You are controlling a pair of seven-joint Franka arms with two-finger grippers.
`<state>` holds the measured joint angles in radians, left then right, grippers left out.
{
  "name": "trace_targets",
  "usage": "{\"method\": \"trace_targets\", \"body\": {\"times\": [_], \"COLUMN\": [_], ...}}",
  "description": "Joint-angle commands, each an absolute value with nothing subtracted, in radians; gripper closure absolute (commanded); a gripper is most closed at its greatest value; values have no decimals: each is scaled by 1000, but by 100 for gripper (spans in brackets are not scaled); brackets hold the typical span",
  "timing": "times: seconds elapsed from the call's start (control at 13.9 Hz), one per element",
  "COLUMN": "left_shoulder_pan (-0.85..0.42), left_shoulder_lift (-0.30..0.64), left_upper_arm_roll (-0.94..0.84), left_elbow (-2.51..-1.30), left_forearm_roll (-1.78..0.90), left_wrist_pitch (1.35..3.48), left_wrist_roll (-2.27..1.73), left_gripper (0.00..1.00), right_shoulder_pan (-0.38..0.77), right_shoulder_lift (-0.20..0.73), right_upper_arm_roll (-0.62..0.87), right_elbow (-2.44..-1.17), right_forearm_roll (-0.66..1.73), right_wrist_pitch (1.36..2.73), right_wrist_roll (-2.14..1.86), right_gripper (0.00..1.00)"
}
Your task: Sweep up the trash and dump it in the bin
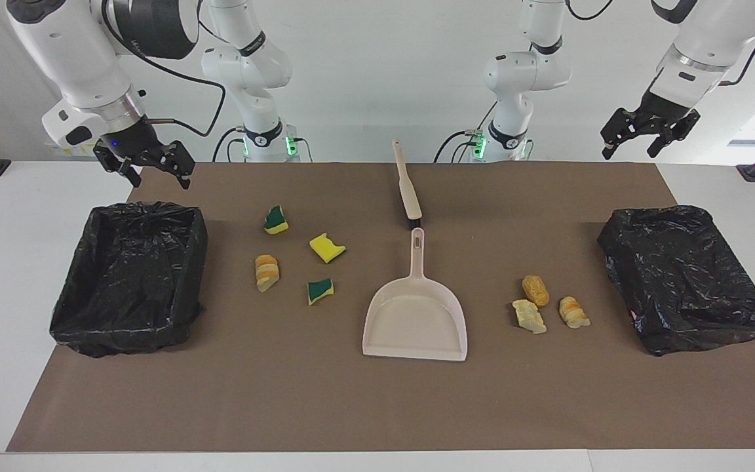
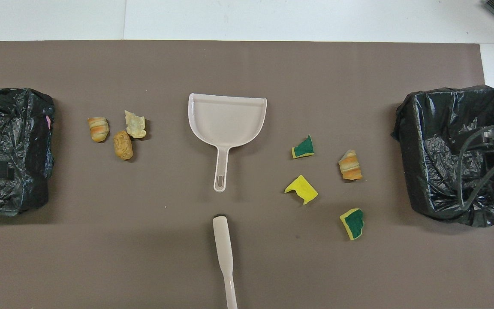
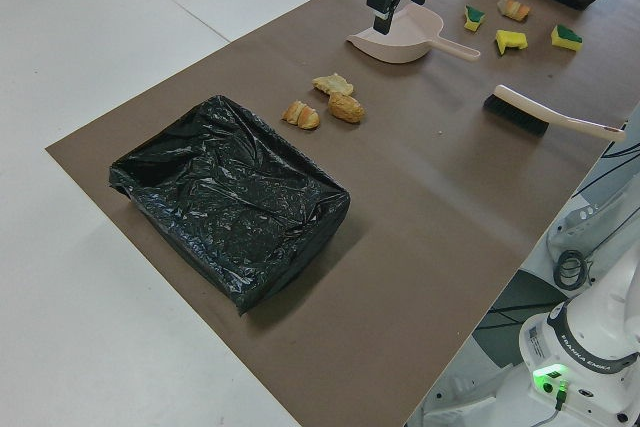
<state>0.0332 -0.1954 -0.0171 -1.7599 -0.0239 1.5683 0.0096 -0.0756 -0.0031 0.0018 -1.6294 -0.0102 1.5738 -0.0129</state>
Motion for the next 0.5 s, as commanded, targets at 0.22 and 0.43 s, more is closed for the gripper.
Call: {"method": "trace_targets", "body": {"times": [0.22, 0.43], "left_shoulder_pan": [37, 37], "left_shoulder_lift": [-213, -213], "left_upper_arm_roll": [-14, -14], "left_elbow": [-1776, -1775], "left_forearm_roll": [-29, -29], "left_wrist_pitch": [1557, 1548], "left_wrist_roll": [11, 6], "left_gripper": [0, 0], "right_shoulder_pan": [-89, -81], "right_shoulder_lift": [-26, -25], "right_upper_arm_roll": [-5, 5], "right_elbow": [-1646, -1646], "right_forearm_roll": [-11, 1], "right_wrist_pitch": [1552, 1566], "right_wrist_roll": [-20, -21], "right_gripper": [0, 0]}}
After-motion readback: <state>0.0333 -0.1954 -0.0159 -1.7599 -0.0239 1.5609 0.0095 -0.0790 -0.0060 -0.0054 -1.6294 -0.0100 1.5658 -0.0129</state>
